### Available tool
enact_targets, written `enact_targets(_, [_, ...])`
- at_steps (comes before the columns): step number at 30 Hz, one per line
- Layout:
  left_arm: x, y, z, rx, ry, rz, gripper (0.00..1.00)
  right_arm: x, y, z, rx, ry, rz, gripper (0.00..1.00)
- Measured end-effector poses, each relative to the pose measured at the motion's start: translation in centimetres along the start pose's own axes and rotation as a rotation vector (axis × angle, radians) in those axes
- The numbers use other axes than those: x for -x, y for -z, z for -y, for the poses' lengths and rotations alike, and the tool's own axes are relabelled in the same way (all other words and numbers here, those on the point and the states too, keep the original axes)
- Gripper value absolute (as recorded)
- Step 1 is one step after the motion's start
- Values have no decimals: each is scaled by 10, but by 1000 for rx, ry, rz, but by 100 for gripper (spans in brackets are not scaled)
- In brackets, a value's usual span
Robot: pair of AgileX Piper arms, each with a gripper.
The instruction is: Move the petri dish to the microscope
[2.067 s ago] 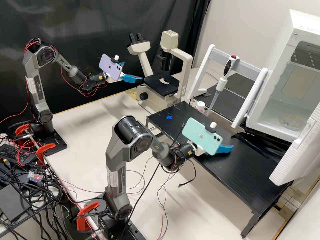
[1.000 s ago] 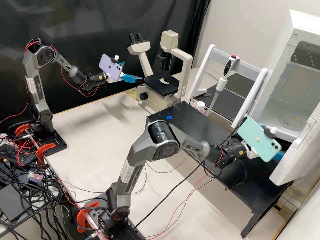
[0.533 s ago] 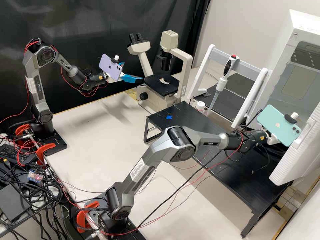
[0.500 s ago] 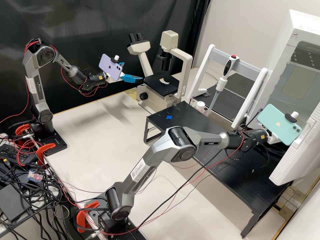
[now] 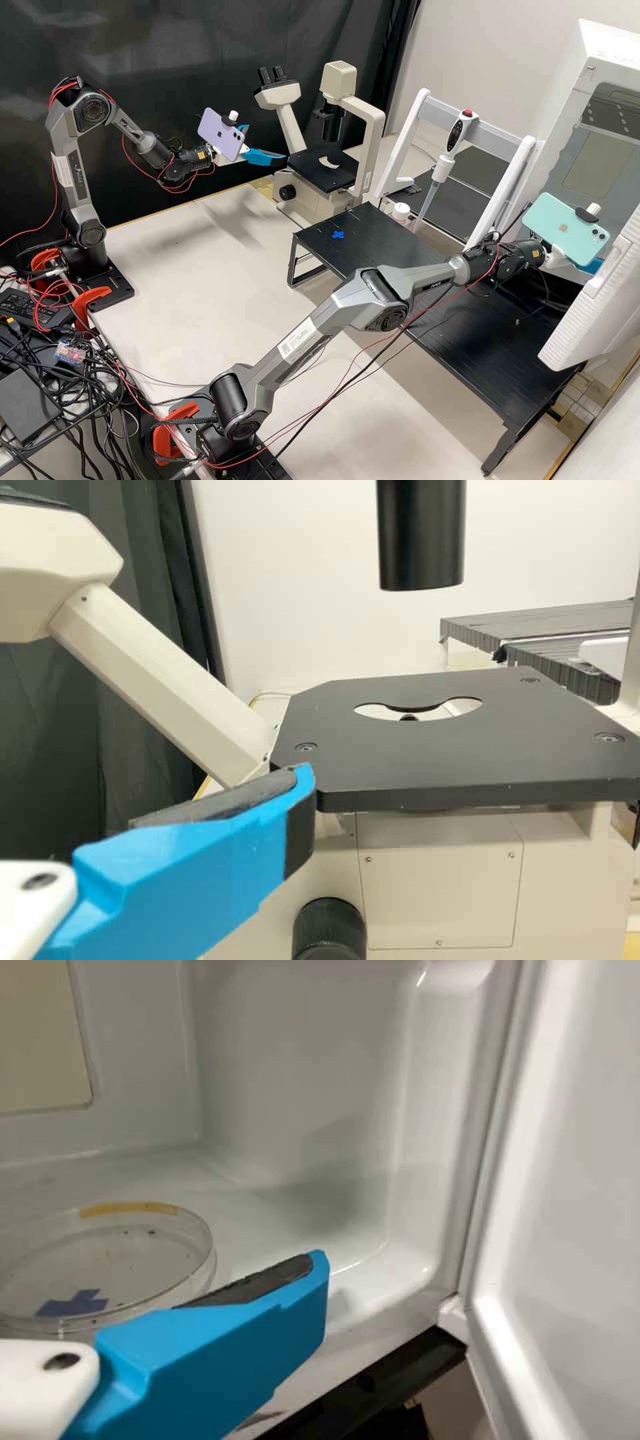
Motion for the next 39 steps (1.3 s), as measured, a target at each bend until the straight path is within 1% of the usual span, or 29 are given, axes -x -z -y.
enact_targets(2, [0,0,0,0,0,0,100,-6,-1,3,18,12,-4,100])
enact_targets(3, [0,0,0,0,0,0,100,-9,-2,5,10,16,-10,100])
enact_targets(5, [0,0,0,0,0,0,100,-12,-5,9,10,20,-15,100])
enact_targets(6, [0,0,0,0,0,0,100,-13,-6,10,12,22,-14,100])
enact_targets(8, [0,0,0,0,0,0,100,-14,-10,14,30,33,-4,100])
enact_targets(10, [0,0,0,0,0,0,100,-15,-12,17,28,34,-3,100])
enact_targets(11, [0,0,0,0,0,0,100,-15,-13,18,29,35,-3,0])
enact_targets(14, [0,0,0,0,0,0,100,-16,-14,20,25,36,-11,0])
enact_targets(15, [0,0,0,0,0,0,100,-16,-15,21,33,38,-10,0])
enact_targets(19, [0,0,0,0,0,0,100,-16,-16,22,23,45,-12,0])
enact_targets(24, [0,0,0,0,0,0,100,-16,-15,23,36,47,-14,0])
enact_targets(25, [0,0,0,0,0,0,100,-16,-15,23,30,48,-16,0])
enact_targets(28, [0,0,0,0,0,0,100,-16,-15,23,25,49,-18,0])
enact_targets(34, [0,0,0,0,0,0,100,-16,-16,22,34,49,-20,0])
enact_targets(38, [0,0,0,0,0,0,100,-16,-15,22,22,52,-23,0])
enact_targets(39, [0,0,0,0,0,0,100,-16,-15,22,24,52,-23,0])
